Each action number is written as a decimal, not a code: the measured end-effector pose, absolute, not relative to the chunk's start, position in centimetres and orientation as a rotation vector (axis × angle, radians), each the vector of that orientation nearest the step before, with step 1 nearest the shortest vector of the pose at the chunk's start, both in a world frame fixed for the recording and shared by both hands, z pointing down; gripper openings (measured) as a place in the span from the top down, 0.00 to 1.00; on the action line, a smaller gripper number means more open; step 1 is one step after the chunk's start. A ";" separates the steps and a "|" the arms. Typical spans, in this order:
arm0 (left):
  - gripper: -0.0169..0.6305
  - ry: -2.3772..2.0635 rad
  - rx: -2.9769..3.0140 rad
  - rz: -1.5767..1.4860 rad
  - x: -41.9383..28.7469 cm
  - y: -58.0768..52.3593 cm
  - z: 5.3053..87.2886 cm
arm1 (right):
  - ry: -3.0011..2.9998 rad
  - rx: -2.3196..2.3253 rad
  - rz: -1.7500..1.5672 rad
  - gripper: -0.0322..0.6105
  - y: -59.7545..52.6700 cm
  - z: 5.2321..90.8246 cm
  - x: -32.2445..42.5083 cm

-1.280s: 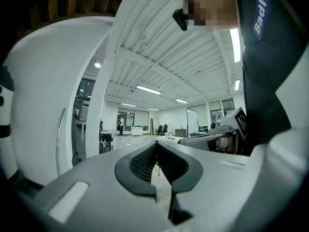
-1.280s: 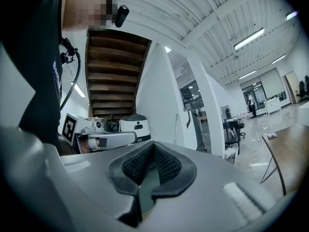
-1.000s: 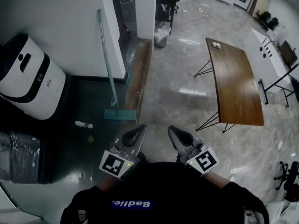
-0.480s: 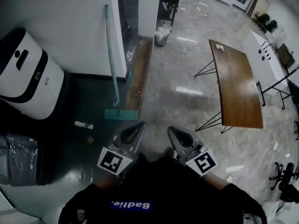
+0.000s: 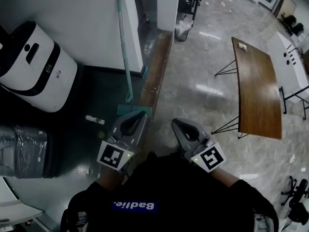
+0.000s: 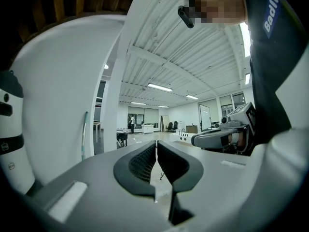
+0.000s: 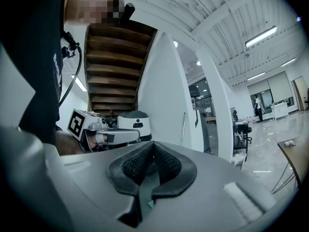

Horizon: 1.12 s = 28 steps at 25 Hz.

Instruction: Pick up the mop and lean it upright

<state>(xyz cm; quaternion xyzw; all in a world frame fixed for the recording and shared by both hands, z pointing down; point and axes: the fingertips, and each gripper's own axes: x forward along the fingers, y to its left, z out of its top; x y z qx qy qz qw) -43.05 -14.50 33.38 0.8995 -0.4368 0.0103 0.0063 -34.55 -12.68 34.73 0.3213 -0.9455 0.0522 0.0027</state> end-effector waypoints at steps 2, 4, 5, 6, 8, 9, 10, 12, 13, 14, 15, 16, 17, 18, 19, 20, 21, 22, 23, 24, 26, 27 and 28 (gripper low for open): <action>0.92 -1.405 2.824 0.022 -42.6 -15.6 32.7 | -2.984 0.981 0.161 0.94 -13.6 34.5 -33.9; 0.91 -1.444 2.814 0.037 -42.1 -16.9 32.4 | -2.998 0.968 0.166 0.94 -14.7 34.4 -32.7; 0.91 -1.464 2.815 0.036 -41.8 -17.5 32.1 | -3.004 0.966 0.171 0.94 -15.2 34.4 -32.1; 0.91 -1.484 2.810 0.043 -41.5 -18.1 31.9 | -3.010 0.965 0.176 0.94 -15.7 34.4 -31.4; 0.90 -1.529 2.784 0.087 -41.2 -19.1 31.8 | -3.020 0.956 0.182 0.94 -16.6 34.4 -30.0; 0.90 -1.554 2.775 0.100 -41.0 -19.6 31.6 | -3.024 0.946 0.183 0.94 -17.0 34.4 -29.5; 0.89 -1.581 2.768 0.108 -40.8 -20.1 31.2 | -3.028 0.932 0.186 0.94 -17.4 34.4 -28.9; 0.88 -1.640 2.752 0.124 -40.5 -21.1 30.4 | -3.037 0.898 0.197 0.94 -18.1 34.5 -28.0; 0.87 -1.669 2.743 0.139 -40.4 -21.5 30.2 | -3.043 0.882 0.208 0.94 -18.4 34.6 -27.5; 0.87 -1.694 2.735 0.155 -40.3 -21.7 30.1 | -3.050 0.871 0.220 0.94 -18.7 34.6 -27.0; 0.86 -1.716 2.726 0.168 -40.1 -22.0 30.2 | -3.055 0.863 0.230 0.94 -19.1 34.7 -26.4; 0.86 -1.736 2.714 0.177 -39.9 -22.1 30.3 | -3.060 0.854 0.234 0.94 -19.3 34.8 -25.8; 0.86 -1.756 2.699 0.183 -39.8 -22.3 30.5 | -3.064 0.842 0.235 0.94 -19.5 34.9 -25.3; 0.85 -1.777 2.682 0.189 -39.7 -22.5 30.5 | -3.067 0.828 0.238 0.94 -19.5 35.0 -24.9; 0.85 -1.800 2.664 0.192 -39.9 -22.7 30.5 | -3.070 0.814 0.245 0.94 -19.5 35.2 -24.6; 0.85 -1.825 2.647 0.194 -40.2 -23.0 30.4 | -3.071 0.804 0.256 0.94 -19.6 35.4 -24.4; 0.84 -1.849 2.631 0.196 -40.5 -23.3 30.3 | -3.071 0.799 0.269 0.94 -19.7 35.7 -24.2; 0.84 -1.871 2.617 0.199 -40.8 -23.6 30.2 | -3.068 0.799 0.280 0.94 -19.9 35.9 -23.8; 0.83 -1.890 2.605 0.206 -41.1 -23.8 30.2 | -3.066 0.804 0.287 0.94 -20.1 36.0 -23.4; 0.83 -1.906 2.596 0.216 -41.3 -24.0 30.1 | -3.063 0.809 0.292 0.94 -20.4 36.2 -23.0; 0.80 -1.928 2.579 0.241 -41.8 -24.6 30.1 | -3.059 0.819 0.295 0.94 -20.7 36.3 -22.4; 0.79 -1.935 2.570 0.249 -42.2 -25.1 30.2 | -3.057 0.824 0.296 0.94 -20.9 36.4 -22.3; 0.78 -1.939 2.563 0.254 -42.6 -25.6 30.3 | -3.053 0.830 0.295 0.94 -21.1 36.4 -22.2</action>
